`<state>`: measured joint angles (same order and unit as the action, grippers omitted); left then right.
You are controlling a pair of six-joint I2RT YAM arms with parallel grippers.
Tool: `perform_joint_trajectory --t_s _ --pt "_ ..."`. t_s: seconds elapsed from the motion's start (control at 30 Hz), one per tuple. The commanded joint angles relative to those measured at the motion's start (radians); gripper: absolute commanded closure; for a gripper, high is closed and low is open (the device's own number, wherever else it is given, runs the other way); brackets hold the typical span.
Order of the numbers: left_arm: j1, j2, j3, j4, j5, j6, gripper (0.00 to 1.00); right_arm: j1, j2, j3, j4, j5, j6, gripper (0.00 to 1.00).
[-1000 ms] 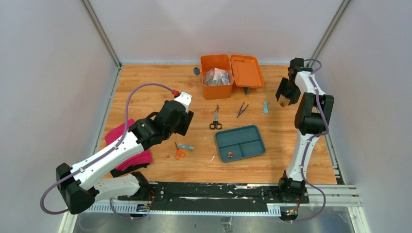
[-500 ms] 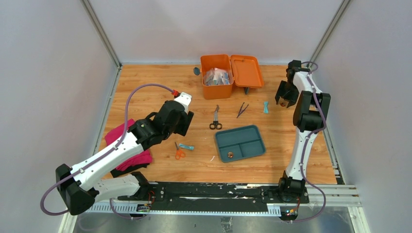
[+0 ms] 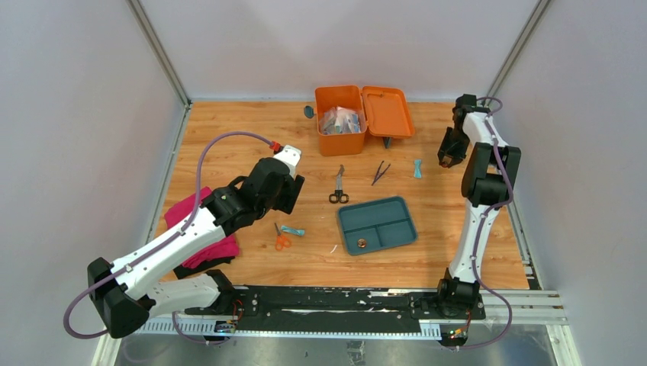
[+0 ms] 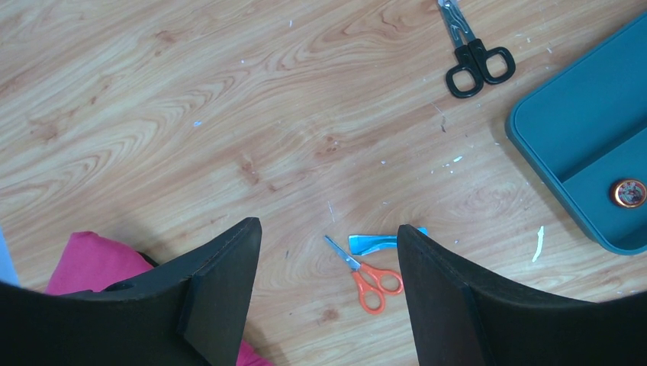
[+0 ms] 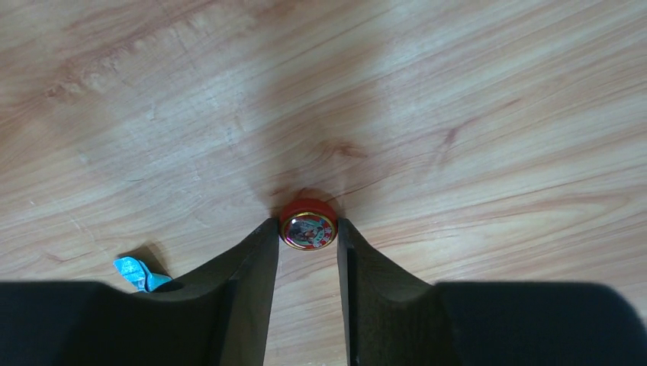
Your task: Organize the medicine kit
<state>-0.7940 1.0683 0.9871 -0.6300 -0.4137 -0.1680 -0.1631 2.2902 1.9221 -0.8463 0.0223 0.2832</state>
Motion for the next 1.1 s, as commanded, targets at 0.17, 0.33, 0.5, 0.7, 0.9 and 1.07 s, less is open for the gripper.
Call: perform_joint_trajectory --t_s 0.17,0.33,0.5,0.7,0.9,1.07 --pt "0.009 -0.007 -0.010 0.017 0.010 0.009 0.29 -0.025 0.003 -0.049 -0.030 0.018 -0.012 0.73" --pt "0.009 -0.002 -0.011 0.015 0.006 0.009 0.29 0.004 -0.109 -0.130 -0.001 0.008 -0.004 0.75" --pt "0.009 0.001 -0.012 0.014 -0.007 0.010 0.29 0.100 -0.274 -0.283 0.034 -0.006 -0.006 0.76" --pt "0.010 0.005 -0.013 0.011 -0.045 0.010 0.29 0.341 -0.518 -0.526 0.085 -0.006 0.016 0.76" --pt "0.012 0.006 -0.012 0.004 -0.088 0.005 0.29 0.623 -0.689 -0.703 0.104 -0.047 0.096 0.75" --pt "0.018 0.011 -0.012 0.001 -0.103 0.002 0.29 0.799 -0.756 -0.791 0.135 -0.063 0.184 0.75"
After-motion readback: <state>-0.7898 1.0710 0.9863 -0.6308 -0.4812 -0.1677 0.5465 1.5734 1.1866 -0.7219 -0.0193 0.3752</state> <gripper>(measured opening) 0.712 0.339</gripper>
